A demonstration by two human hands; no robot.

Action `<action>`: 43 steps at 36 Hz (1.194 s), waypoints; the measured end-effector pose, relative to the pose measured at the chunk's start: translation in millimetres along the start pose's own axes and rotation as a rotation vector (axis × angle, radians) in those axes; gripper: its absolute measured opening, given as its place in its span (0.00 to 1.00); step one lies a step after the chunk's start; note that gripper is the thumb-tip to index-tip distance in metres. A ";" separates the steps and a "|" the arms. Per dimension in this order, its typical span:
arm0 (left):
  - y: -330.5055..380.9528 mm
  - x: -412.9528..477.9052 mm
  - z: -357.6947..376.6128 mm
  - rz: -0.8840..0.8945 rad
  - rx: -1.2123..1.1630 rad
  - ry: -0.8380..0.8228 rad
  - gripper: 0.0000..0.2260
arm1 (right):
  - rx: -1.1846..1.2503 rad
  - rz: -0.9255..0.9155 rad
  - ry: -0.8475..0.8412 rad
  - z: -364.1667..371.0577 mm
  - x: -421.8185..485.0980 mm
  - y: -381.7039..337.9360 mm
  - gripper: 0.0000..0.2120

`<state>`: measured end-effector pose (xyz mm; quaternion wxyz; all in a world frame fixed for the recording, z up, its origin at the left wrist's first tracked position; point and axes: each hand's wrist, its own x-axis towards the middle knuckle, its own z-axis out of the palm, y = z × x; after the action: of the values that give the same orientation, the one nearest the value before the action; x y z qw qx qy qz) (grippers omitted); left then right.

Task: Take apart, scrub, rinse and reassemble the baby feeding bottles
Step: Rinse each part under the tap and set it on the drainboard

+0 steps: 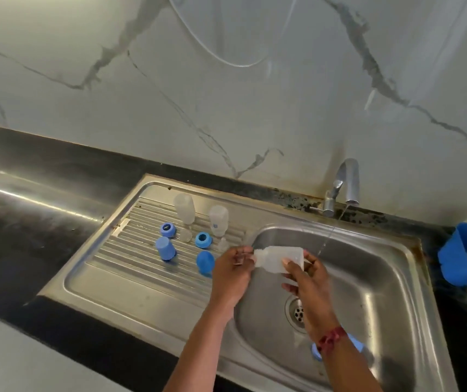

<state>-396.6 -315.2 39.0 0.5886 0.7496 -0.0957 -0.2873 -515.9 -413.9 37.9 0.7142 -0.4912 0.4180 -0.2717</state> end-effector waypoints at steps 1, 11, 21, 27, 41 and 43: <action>5.6 3.0 -7.7 0.015 -0.020 0.038 0.14 | -0.011 -0.014 -0.012 8.2 1.9 -5.1 0.15; 46.5 60.3 -116.8 0.017 -0.336 0.398 0.07 | -0.219 -0.251 -0.127 128.4 28.8 -56.3 0.28; 34.8 141.1 -223.5 -0.068 -0.428 0.451 0.05 | -0.703 -0.522 -0.260 267.7 70.7 -56.1 0.31; 22.8 176.8 -257.9 -0.106 -0.453 0.453 0.06 | -1.070 -0.602 -0.388 333.5 97.2 -40.2 0.32; -3.1 217.6 -293.1 -0.152 -0.406 0.376 0.06 | -1.276 -0.479 -0.443 402.7 128.9 15.2 0.29; -5.7 220.9 -295.8 -0.155 -0.413 0.372 0.06 | -1.304 -0.479 -0.453 407.7 130.9 19.3 0.29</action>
<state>-56.5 -175.3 5.5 0.7125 0.6587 0.1320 -0.2023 -98.2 -317.9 45.2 0.2666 -0.9388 0.2178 -0.0079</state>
